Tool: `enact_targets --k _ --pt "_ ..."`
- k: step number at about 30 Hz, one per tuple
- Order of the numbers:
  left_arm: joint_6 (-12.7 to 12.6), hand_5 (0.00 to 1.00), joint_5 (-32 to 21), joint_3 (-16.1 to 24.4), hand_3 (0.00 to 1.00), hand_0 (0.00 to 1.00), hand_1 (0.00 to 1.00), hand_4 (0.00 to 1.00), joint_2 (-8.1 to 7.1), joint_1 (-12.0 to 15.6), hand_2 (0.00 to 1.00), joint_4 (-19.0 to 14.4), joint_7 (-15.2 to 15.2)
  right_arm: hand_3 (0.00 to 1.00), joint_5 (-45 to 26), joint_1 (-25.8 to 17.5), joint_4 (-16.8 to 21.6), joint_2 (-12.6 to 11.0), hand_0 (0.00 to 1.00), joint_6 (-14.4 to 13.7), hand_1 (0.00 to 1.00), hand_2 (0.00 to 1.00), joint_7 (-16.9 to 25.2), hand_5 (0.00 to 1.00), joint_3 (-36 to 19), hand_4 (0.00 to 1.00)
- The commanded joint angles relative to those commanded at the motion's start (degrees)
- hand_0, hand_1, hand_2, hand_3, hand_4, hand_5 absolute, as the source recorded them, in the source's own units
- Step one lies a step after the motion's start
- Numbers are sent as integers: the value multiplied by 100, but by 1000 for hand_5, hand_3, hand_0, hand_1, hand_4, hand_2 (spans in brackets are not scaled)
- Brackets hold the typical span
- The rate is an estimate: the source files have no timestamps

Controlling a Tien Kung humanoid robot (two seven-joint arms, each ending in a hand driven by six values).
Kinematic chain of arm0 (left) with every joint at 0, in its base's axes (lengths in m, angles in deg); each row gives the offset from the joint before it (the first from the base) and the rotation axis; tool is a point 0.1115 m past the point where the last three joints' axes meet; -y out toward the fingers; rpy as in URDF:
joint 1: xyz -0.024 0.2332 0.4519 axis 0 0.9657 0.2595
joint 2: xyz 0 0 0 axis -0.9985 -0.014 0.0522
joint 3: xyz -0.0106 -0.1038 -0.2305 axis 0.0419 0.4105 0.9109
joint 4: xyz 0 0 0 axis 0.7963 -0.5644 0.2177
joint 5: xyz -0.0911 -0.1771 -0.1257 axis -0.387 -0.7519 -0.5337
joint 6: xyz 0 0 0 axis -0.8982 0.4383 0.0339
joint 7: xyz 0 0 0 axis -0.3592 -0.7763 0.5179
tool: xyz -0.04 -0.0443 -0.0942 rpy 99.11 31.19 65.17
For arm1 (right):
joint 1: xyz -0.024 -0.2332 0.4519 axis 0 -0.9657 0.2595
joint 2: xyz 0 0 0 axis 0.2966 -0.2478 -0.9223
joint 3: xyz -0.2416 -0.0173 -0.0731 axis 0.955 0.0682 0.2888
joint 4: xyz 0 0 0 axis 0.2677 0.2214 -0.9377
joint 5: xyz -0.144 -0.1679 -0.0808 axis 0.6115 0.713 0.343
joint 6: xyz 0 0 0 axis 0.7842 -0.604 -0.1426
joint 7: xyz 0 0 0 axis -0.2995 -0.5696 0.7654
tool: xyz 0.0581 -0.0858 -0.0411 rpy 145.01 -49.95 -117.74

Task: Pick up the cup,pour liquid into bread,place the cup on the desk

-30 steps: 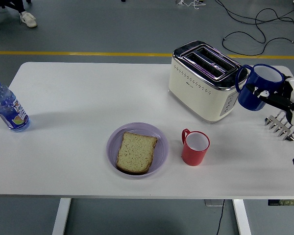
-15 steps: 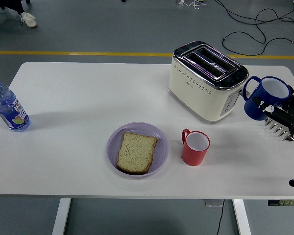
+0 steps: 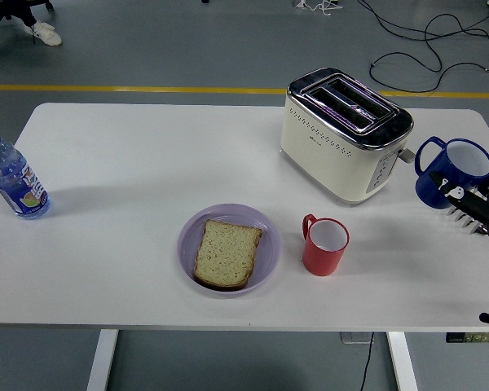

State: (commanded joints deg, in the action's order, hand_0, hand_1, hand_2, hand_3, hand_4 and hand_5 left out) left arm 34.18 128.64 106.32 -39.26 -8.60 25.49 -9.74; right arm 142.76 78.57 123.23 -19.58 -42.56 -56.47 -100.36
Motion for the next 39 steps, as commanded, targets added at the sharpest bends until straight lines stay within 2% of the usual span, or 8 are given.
enact_targets --k 11,20,28,39 --pt "-30 898 -27 16 591 656 690 295 0 24 708 0 0 512 24 73 -509 141 373 -17 312 453 381 2 69 556" --pt "-37 900 -17 -17 591 656 690 294 0 43 708 0 1 516 432 14 -981 283 376 -129 313 454 710 2 162 555" --pt "-46 900 -24 -23 591 656 690 294 0 75 708 0 7 518 383 -124 -1322 431 383 -240 316 455 959 2 260 560" --pt "-13 900 33 4 591 656 690 295 0 87 708 0 4 526 279 -96 -2041 565 397 -321 351 460 1247 2 545 573"
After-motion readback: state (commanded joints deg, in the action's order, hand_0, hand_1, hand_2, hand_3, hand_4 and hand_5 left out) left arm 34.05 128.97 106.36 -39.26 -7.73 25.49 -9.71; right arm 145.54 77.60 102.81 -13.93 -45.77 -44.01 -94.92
